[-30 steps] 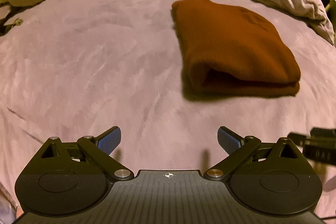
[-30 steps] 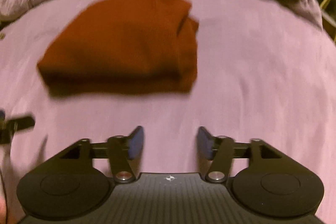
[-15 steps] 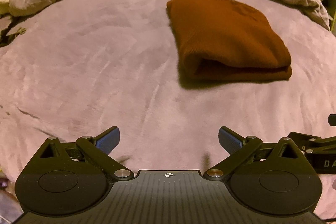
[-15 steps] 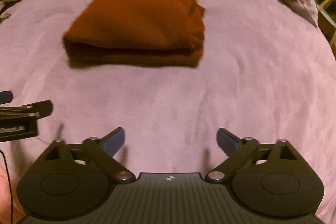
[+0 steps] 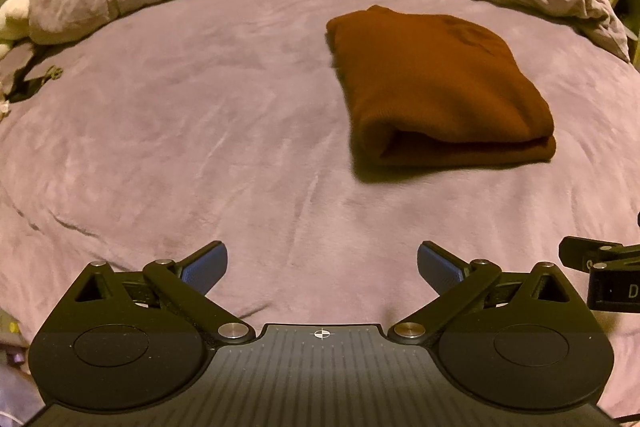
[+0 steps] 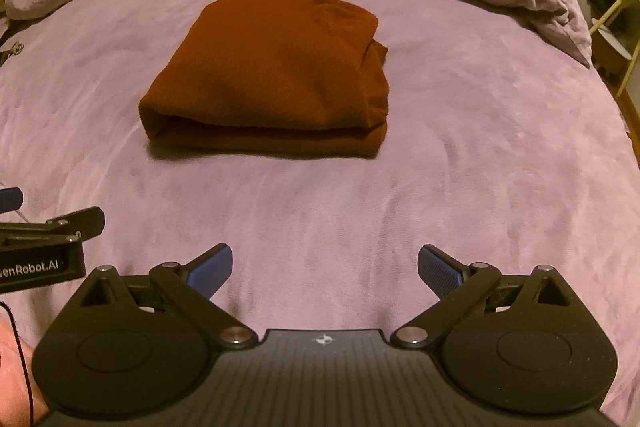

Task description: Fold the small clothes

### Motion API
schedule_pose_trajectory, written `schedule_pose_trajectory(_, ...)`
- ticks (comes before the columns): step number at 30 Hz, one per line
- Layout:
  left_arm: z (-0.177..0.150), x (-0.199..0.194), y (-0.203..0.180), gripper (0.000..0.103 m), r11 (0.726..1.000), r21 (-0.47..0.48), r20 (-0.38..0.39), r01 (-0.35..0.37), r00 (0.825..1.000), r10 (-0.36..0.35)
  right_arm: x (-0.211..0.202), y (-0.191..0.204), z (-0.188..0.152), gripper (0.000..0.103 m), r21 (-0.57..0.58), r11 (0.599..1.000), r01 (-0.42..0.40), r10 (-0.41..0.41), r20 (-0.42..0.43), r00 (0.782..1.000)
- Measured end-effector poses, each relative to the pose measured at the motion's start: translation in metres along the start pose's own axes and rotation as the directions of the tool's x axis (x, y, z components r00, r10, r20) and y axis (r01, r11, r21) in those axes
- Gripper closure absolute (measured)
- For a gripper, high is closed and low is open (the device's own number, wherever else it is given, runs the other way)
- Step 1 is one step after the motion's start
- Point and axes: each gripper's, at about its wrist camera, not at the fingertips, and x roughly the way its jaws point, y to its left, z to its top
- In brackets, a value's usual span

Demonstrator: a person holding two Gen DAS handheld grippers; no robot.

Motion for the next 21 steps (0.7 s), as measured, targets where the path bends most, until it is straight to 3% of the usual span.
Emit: schedule_pose_trajectory(21, 0.0002, 0.005, -0.0008, 0.0, 1.0, -0.002, -0.024, 0.009, 1.0, -0.009, -0.0022, -0.0013, 0.0013, 0.004, 0.013, 1.0, 0.001, -0.001, 0.001, 1.0)
